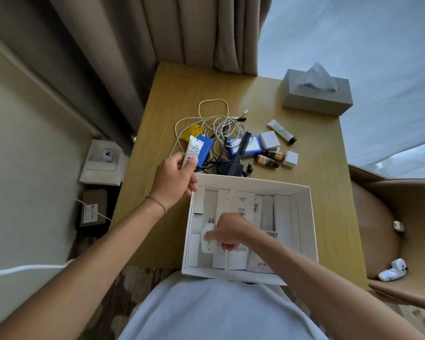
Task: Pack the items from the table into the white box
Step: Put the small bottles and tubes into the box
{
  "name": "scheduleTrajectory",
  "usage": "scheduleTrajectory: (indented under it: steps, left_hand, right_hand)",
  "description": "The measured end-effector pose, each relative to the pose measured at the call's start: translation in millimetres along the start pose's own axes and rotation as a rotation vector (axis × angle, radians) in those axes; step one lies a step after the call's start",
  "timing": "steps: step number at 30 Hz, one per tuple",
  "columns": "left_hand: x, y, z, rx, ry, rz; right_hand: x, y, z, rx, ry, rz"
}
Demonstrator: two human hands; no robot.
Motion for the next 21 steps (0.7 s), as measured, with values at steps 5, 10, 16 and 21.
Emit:
scheduleTrajectory:
  steps: [5, 10, 16, 21]
  left_hand:
    - [1.2, 4.5, -9.5, 0.007, 0.019, -0.023]
    - [-6.3, 9.2, -13.5, -0.010, 0.004, 0.022]
    - [-20.7, 2.6, -18.8, 0.033, -0.035, 0.036]
    - [-23.8, -12.8, -20.2, 0.085, -0.072, 0.163]
  right_hand:
    - [7.4, -10.5, -4.2, 0.014, -0.025, -0.167]
    - [13.6, -14.9, -5.3, 0.011, -0.033, -0.231]
    - [16.1, -28.3, -8.0, 0.058, -0.044, -0.294]
    - [12.4, -28.3, -9.2, 0.046, -0.016, -0.317]
Point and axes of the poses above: each hand's wrist, its own z-axis towards the middle knuckle, its own y-axis out of the back of the hand, x = y × z, the point moved 3 cm from there along z, towards the middle knuckle
